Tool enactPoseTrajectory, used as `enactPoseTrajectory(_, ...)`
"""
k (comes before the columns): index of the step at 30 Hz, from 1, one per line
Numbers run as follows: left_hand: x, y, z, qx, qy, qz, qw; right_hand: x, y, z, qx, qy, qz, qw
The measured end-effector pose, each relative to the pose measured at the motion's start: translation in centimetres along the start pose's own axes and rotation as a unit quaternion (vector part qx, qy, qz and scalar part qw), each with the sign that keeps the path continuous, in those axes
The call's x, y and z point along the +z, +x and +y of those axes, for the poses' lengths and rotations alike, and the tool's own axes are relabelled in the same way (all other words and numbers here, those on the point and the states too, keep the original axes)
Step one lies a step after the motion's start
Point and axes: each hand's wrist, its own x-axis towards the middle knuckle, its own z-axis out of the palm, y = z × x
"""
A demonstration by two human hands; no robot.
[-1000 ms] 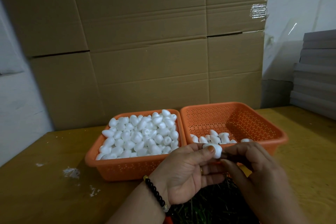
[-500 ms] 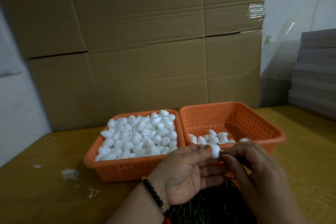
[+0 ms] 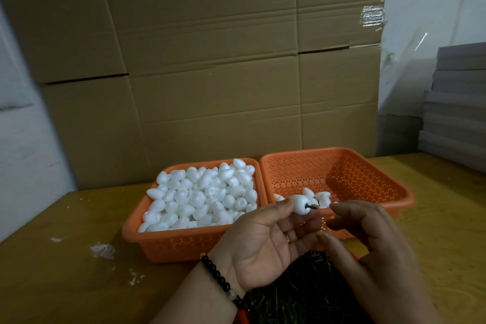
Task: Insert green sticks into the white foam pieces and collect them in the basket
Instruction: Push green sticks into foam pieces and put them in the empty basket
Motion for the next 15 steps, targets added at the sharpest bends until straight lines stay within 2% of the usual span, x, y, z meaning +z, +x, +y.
enactPoseTrajectory(9,0.1,0.0,0.6,0.031,-0.1,0.027,0.994,0.0,0.1,0.0,0.001,0.006,-0.008,1.0)
enactPoseTrajectory(15,0.2,0.1,1.3,0.061,-0.18,0.074,0.979,0.0,0.0,0.1,-0.003,-0.001,-0.018,1.0)
